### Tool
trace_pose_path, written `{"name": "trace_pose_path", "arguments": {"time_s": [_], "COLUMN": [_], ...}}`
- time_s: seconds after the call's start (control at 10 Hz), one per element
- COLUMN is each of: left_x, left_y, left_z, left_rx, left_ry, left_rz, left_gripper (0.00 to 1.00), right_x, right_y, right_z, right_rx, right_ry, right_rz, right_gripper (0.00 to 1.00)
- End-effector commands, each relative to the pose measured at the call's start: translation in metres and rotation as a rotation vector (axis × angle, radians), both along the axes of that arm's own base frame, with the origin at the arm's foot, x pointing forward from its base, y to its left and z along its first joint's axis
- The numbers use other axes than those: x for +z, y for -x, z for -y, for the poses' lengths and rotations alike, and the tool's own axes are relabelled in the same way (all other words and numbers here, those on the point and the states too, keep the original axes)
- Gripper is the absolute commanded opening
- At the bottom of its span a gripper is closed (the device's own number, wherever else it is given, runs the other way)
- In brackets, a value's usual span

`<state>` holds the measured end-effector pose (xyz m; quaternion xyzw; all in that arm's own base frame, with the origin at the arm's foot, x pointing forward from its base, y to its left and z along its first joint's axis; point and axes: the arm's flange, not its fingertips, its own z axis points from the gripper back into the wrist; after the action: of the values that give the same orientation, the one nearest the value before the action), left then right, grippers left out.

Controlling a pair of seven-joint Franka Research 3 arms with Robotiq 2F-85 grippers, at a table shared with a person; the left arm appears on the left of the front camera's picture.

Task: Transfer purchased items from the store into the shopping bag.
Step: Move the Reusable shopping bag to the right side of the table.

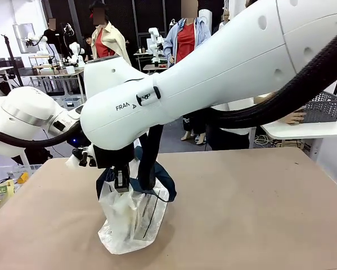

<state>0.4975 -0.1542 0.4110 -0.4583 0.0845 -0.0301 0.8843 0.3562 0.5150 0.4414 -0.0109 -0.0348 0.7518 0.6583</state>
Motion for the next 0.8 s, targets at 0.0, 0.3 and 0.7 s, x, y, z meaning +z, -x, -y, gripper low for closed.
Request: {"name": "trace_pose_path", "arguments": {"time_s": [0.0,0.3,0.7], "left_x": [-0.003,-0.007,-0.009], "left_y": [-0.007,-0.007,-0.003], "left_z": [-0.005,-0.008,-0.004], "left_rx": [-0.056,-0.079,-0.085], "left_ry": [0.105,0.165,0.170], "left_rz": [-0.050,-0.072,-0.047], "left_gripper": [0.00,0.00,0.46], "right_x": [0.000,-0.001,0.001], "right_y": [-0.006,-0.008,-0.008], "right_z": [-0.010,-0.010,-0.025], "right_rx": [0.045,0.024,0.007], "right_ry": [-0.003,0.005,0.035], "right_rz": [0.013,0.027,0.046], "right_gripper": [0.00,0.00,0.00]}}
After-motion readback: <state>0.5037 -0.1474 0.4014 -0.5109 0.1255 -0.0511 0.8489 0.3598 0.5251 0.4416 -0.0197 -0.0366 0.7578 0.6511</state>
